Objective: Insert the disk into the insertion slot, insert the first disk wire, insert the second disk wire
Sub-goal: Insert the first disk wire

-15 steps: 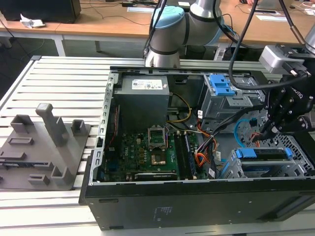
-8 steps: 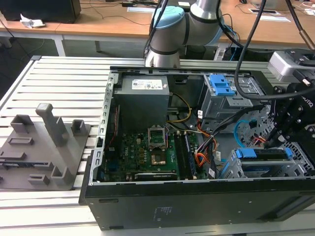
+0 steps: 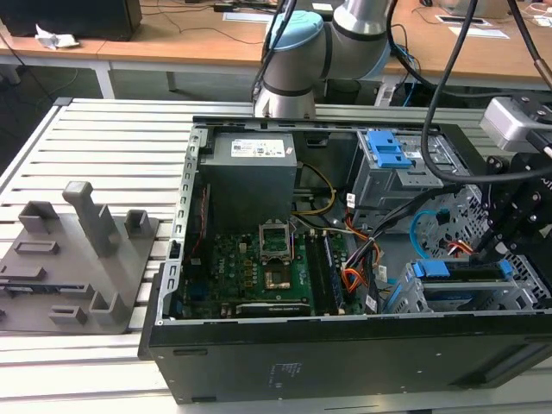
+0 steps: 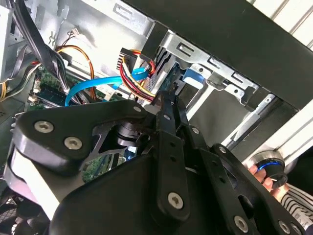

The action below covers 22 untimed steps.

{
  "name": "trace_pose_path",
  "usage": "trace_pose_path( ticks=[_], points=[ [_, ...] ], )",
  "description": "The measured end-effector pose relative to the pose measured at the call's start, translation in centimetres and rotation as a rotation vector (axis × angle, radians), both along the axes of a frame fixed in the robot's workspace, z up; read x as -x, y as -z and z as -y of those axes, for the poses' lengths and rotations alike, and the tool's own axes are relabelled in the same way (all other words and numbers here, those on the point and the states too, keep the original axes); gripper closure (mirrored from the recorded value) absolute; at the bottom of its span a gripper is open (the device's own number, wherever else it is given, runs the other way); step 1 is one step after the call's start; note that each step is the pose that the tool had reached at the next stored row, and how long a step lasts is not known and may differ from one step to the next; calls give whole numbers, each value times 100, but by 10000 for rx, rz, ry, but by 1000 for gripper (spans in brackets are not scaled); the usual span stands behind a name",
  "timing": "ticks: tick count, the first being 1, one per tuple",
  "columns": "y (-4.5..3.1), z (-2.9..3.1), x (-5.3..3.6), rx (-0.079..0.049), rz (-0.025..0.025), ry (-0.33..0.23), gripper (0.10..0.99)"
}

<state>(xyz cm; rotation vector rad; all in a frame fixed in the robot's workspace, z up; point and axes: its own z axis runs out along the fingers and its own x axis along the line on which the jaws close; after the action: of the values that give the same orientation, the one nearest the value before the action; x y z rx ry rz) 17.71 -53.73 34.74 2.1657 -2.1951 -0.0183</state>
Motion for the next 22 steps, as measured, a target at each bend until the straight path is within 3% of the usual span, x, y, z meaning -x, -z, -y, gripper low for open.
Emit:
trace_pose_path(
  ticks=[4, 8, 12, 14, 15, 21, 22],
  points=[
    [38, 31, -13, 1, -13, -1, 922],
    [98, 32, -38, 5, -37, -1, 922],
    [112, 32, -38, -16, -40, 1, 914],
    [104, 32, -39, -1, -38, -1, 784],
    [97, 32, -39, 3, -38, 0, 784],
    [-228, -17, -39, 8, -38, 0, 784],
    [-297, -31, -39, 9, -38, 0, 867]
  ],
)
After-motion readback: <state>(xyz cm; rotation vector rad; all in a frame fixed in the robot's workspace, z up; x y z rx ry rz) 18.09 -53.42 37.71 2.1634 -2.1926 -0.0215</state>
